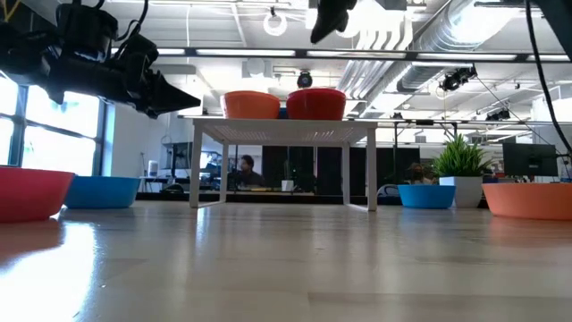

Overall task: Pick & Place Mini bowls
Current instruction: Stack the blue bowl on the blue bowl on the shelf

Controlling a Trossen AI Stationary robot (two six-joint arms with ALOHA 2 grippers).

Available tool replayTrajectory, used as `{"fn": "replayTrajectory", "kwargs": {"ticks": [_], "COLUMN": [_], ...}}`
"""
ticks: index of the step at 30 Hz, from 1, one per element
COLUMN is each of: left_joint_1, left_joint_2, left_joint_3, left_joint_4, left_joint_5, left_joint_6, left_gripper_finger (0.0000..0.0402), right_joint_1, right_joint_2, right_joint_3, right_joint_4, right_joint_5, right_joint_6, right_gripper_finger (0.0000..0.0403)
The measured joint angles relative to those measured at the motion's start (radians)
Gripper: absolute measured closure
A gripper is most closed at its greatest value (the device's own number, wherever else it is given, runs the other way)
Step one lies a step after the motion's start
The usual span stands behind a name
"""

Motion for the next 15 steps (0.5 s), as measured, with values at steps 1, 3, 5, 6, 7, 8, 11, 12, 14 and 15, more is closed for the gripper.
{"fn": "replayTrajectory", "kwargs": {"ticks": [1, 3, 5, 6, 7, 8, 11, 12, 14, 15], "left_joint_1": [0.0, 0.0, 0.0, 0.0, 0.0, 0.0, 0.0, 0.0, 0.0, 0.0], "left_joint_2": [0.0, 0.0, 0.0, 0.0, 0.0, 0.0, 0.0, 0.0, 0.0, 0.0], "left_joint_3": [0.0, 0.0, 0.0, 0.0, 0.0, 0.0, 0.0, 0.0, 0.0, 0.0], "left_joint_4": [0.0, -0.005, -0.013, -0.017, -0.019, -0.023, -0.023, -0.023, -0.024, -0.024], "left_joint_5": [0.0, 0.002, 0.002, 0.002, 0.002, 0.002, 0.002, 0.002, 0.002, 0.001], "left_joint_6": [0.0, 0.0, 0.0, 0.0, 0.0, 0.0, 0.0, 0.0, 0.0, 0.0], "left_gripper_finger": [0.0402, 0.0402, 0.0402, 0.0402, 0.0402, 0.0402, 0.0402, 0.0402, 0.0402, 0.0402], "right_joint_1": [0.009, 0.023, 0.034, 0.039, 0.045, 0.051, 0.074, 0.082, 0.096, 0.104], "right_joint_2": [-0.008, -0.032, -0.069, -0.091, -0.118, -0.149, -0.244, -0.277, -0.345, -0.383], "right_joint_3": [-0.019, -0.09, -0.198, -0.267, -0.337, -0.412, -0.628, -0.702, -0.836, -0.904], "right_joint_4": [0.026, 0.09, 0.18, 0.242, 0.305, 0.371, 0.598, 0.672, 0.814, 0.887], "right_joint_5": [-0.002, -0.008, -0.04, -0.063, -0.089, -0.117, -0.168, -0.177, -0.185, -0.185], "right_joint_6": [-0.01, -0.026, -0.038, -0.04, -0.04, -0.038, -0.026, -0.016, 0.014, 0.033], "right_gripper_finger": [0.0367, 0.039, 0.0399, 0.0397, 0.0394, 0.0392, 0.0391, 0.0393, 0.0399, 0.0401]}}
